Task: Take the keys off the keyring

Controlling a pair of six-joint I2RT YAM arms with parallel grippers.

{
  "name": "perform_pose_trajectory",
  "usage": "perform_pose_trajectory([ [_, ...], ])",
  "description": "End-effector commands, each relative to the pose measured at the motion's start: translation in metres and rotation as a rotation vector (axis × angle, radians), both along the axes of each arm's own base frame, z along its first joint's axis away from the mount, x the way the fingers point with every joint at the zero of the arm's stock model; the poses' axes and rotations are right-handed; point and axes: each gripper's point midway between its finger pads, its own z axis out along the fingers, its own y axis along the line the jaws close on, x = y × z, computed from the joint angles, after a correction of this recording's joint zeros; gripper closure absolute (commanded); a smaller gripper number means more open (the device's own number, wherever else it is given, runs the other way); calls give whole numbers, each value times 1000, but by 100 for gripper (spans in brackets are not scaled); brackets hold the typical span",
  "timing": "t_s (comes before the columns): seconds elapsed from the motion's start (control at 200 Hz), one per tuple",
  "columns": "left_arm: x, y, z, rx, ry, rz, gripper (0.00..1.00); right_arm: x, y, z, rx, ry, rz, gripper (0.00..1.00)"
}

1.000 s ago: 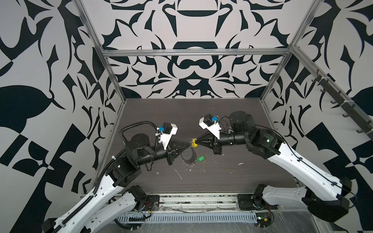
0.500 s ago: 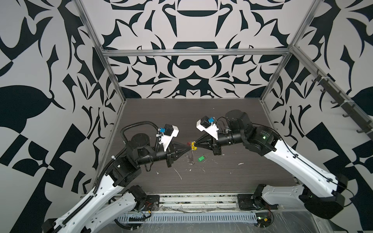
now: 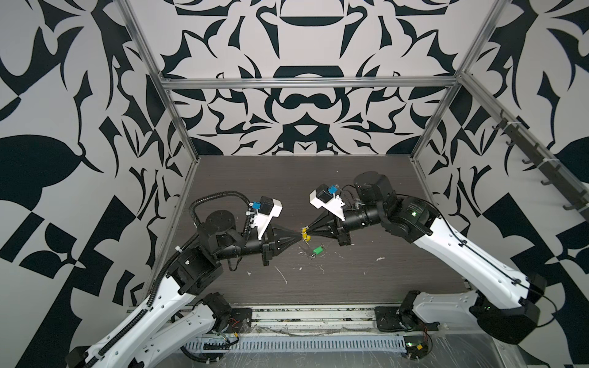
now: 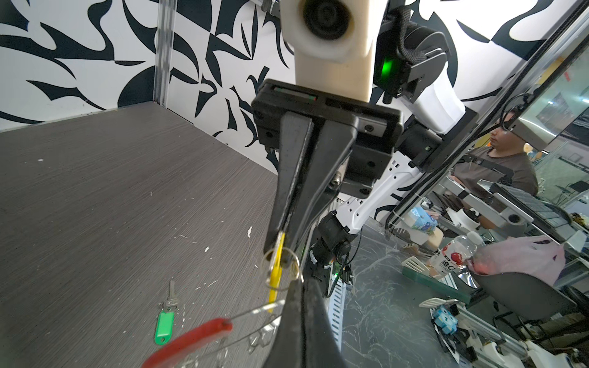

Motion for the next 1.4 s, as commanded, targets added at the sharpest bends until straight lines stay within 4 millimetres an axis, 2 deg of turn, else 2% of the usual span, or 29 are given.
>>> perform_pose_trajectory([
  [0.0, -30, 1, 34, -110, -77, -149, 100, 15, 5, 5, 20, -45, -28, 100],
  [0.45, -31, 8, 49, -168, -107, -111, 100, 11, 5, -8, 21, -5, -25, 100],
  [0.835, -17, 14, 50, -171, -131, -5, 100, 7, -1, -10, 23, 11, -43, 100],
  [1.045, 2, 20, 44, -148, -161, 120, 100, 6, -3, -9, 52, 28, -71, 100],
  [1.205, -2, 21, 46, -173, -208, 104, 100, 5, -4, -8, 59, 34, -99, 100],
  [1.23, -4, 20, 46, -173, -212, 94, 100, 4, -5, -7, 62, 30, -104, 96],
  [1.31, -8, 17, 45, -161, -216, 55, 100, 5, -10, -1, 75, 11, -132, 74],
  [1.395, -9, 14, 42, -142, -208, 40, 100, 6, -19, 12, 110, -44, -179, 63],
])
